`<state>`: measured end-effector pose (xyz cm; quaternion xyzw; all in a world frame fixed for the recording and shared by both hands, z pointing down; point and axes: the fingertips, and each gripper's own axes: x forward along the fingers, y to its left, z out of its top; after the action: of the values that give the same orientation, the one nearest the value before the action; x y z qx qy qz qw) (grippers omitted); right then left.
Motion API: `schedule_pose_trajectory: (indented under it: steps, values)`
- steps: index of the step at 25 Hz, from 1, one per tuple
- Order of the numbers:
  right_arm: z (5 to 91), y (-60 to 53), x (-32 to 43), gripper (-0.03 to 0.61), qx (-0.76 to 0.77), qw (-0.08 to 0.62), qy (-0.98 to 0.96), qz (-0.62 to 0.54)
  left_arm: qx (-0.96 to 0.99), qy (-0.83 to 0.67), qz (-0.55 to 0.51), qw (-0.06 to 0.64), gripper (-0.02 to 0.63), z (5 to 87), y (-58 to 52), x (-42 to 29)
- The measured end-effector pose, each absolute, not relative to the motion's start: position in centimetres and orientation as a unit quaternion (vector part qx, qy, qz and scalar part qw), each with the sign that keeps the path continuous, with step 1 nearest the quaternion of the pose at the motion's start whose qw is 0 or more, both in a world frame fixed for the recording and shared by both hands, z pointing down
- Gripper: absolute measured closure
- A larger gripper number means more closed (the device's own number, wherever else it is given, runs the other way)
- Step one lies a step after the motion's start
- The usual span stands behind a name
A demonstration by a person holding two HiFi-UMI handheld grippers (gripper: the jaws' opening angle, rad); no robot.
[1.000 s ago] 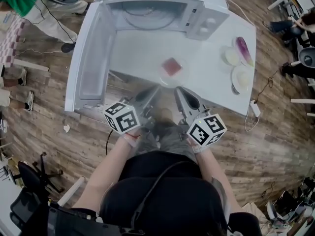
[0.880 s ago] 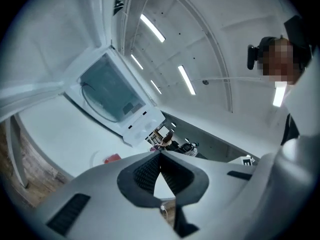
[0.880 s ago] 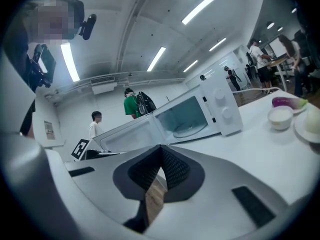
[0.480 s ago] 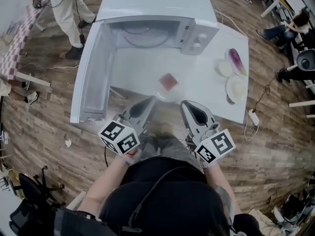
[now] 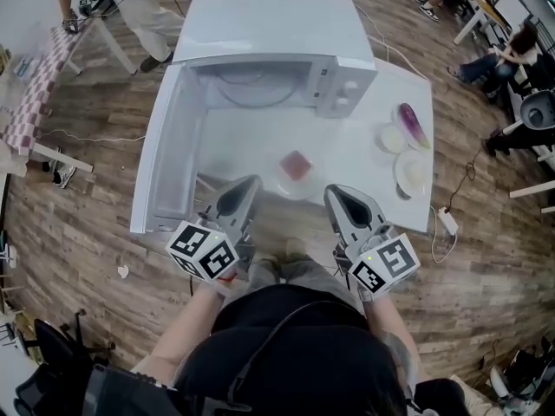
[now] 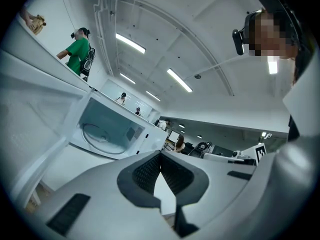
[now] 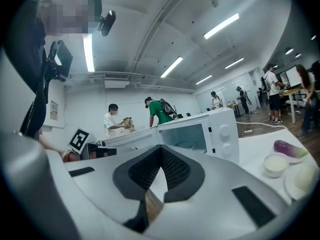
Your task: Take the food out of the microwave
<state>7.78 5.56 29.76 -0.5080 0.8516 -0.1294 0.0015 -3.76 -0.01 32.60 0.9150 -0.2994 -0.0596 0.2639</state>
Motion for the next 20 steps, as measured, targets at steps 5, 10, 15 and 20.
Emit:
schedule_pose_trajectory:
  steps: [5,10,15,20]
  values:
    - [29.4,5.1,7.5,0.558,-0.498,0.006,0.857,-0.13,0.917,-0.299,-0.061,0.258,0.603,31.9,-0.4,-3.9]
    - [29.9,5.0,7.5,0.558,-0.493,-0.006,0.86,-0.133,0.911,-0.305,-0.053,0.271,0.603,32.8,-0.3,-4.3]
    - [30.0,4.9,8.3,0.559,-0.492,0.011,0.858,-0.146,0.907,-0.311,-0.04,0.282,0.603,33.7,0.0,-4.3]
    - [30.5,5.1,8.9,0.558,-0.494,0.008,0.856,-0.154,0.903,-0.314,-0.031,0.292,0.603,34.2,0.1,-4.3]
